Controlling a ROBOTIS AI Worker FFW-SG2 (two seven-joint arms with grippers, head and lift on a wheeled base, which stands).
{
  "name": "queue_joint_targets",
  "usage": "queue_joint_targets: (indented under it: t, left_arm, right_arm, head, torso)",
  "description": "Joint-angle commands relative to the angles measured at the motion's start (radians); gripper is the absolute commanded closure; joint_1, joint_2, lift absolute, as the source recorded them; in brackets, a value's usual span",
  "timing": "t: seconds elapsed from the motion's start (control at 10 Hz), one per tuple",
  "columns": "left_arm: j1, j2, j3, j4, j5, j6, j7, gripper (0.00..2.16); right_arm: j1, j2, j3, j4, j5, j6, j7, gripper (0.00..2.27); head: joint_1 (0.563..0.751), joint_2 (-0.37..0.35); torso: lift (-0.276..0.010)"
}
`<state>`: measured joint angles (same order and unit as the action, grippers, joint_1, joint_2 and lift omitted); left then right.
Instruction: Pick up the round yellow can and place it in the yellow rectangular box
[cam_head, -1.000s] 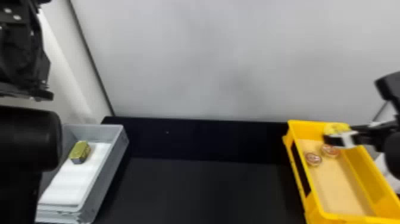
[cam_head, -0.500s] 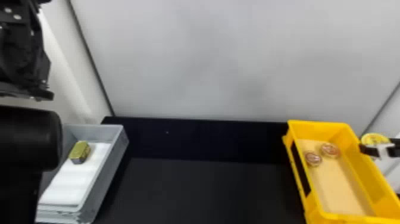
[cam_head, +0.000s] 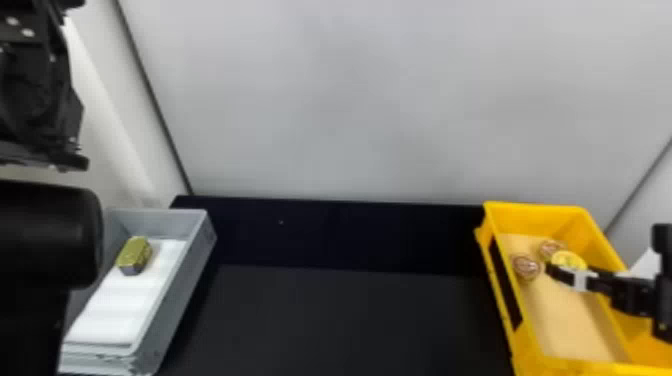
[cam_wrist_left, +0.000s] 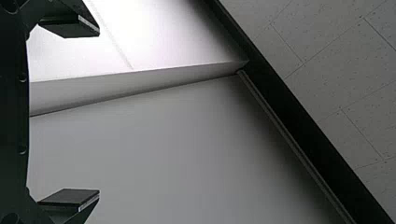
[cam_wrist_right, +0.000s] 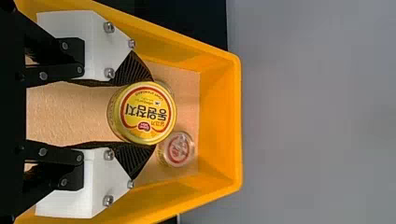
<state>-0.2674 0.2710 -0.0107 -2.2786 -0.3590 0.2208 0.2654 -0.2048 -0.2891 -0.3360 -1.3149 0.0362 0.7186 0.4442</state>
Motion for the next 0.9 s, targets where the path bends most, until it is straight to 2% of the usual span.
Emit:
queue_joint_targets:
  t: [0.0, 0.4, 0.8]
  left_arm:
    - [-0.001, -0.001, -0.003, 0.002, 0.000, -0.001, 0.000, 0.07]
    - [-0.006, -0.001, -0.005, 0.002, 0.000, -0.001, 0.000, 0.07]
    - [-0.009, -0.001, -0.005, 0.002, 0.000, 0.000, 0.000, 0.07]
  right_arm:
    - [0.001, -0.001, 0.012, 0.128, -0.131, -0.074, -0.051, 0.72]
    - [0.001, -0.005, 0.015, 0.209, -0.162, -0.082, -0.070, 0.72]
    - [-0.001, -0.025, 0.029, 0.221, -0.163, -0.082, -0.070, 0.72]
  head:
    - [0.663, 0.054]
    - [0.663, 0.054]
    - [0.663, 0.054]
  torso:
    - [-0.010]
    - [-0.010]
    - [-0.010]
